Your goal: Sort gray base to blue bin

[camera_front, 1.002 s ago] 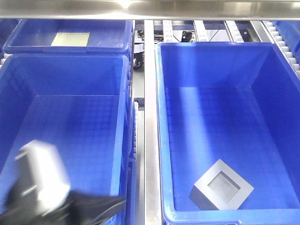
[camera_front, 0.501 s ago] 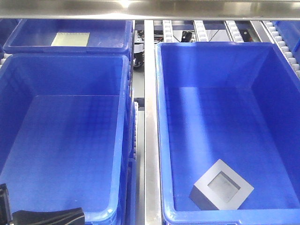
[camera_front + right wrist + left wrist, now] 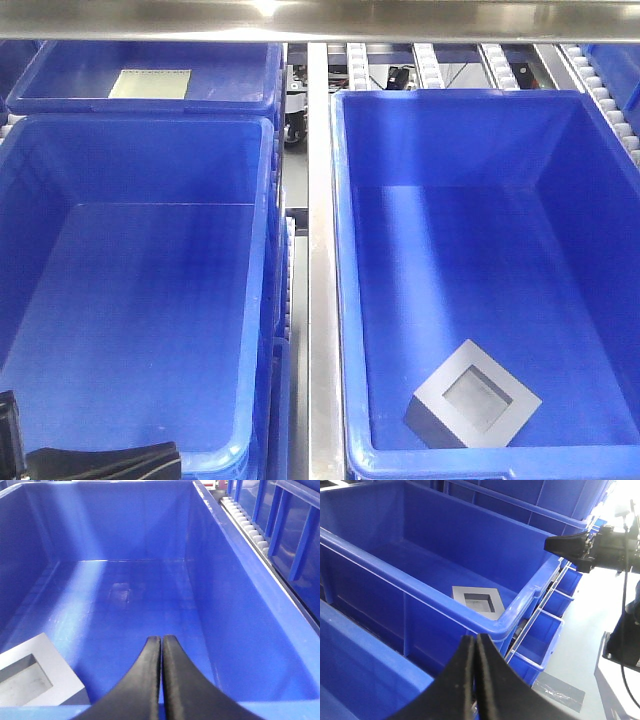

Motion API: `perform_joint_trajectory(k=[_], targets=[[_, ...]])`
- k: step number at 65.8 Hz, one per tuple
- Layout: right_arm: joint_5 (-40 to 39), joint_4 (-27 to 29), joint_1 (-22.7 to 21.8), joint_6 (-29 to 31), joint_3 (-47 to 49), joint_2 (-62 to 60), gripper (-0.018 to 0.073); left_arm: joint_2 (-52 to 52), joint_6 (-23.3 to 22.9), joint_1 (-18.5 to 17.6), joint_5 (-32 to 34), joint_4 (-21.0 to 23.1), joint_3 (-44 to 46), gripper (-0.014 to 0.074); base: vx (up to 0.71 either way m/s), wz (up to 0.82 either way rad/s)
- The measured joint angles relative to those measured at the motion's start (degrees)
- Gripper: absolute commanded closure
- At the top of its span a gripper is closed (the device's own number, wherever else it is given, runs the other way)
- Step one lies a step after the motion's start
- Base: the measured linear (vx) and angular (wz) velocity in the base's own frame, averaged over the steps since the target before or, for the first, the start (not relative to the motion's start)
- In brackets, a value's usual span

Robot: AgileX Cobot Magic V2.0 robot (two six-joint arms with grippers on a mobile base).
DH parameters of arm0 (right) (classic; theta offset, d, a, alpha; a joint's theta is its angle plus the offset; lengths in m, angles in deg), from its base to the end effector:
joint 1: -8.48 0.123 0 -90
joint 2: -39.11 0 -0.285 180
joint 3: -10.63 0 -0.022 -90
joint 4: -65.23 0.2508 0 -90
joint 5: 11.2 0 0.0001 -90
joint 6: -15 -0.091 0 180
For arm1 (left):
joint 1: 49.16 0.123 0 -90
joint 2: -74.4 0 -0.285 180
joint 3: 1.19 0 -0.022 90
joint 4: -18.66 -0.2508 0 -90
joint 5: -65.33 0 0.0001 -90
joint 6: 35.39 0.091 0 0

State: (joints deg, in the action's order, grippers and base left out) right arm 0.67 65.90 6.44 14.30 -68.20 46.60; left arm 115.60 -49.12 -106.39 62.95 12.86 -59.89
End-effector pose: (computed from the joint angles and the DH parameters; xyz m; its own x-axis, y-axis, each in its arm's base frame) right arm 0.0563 -0.0018 0.1851 -0.1415 0.0287 -0.9895 0.0366 0.9990 0.0238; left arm 0.0682 -0.1052 0.2698 -0.2297 0.1018 -0.9679 0.8147 0.5642 -0.1340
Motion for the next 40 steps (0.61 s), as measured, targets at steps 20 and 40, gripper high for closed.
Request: perform_joint_trajectory(k=[20, 40], targets=[[0.0, 0.0, 0.0, 0.0, 0.0, 0.0, 0.0564, 0.0, 0.7, 0.0, 0.1, 1.2, 0.0, 0.0603, 0.0, 0.0], [0.0, 0.0, 0.0, 0.0, 0.0, 0.0, 0.0564, 0.0, 11.8, 0.0, 0.0, 12.8, 0.0, 0.0603, 0.0, 0.0]])
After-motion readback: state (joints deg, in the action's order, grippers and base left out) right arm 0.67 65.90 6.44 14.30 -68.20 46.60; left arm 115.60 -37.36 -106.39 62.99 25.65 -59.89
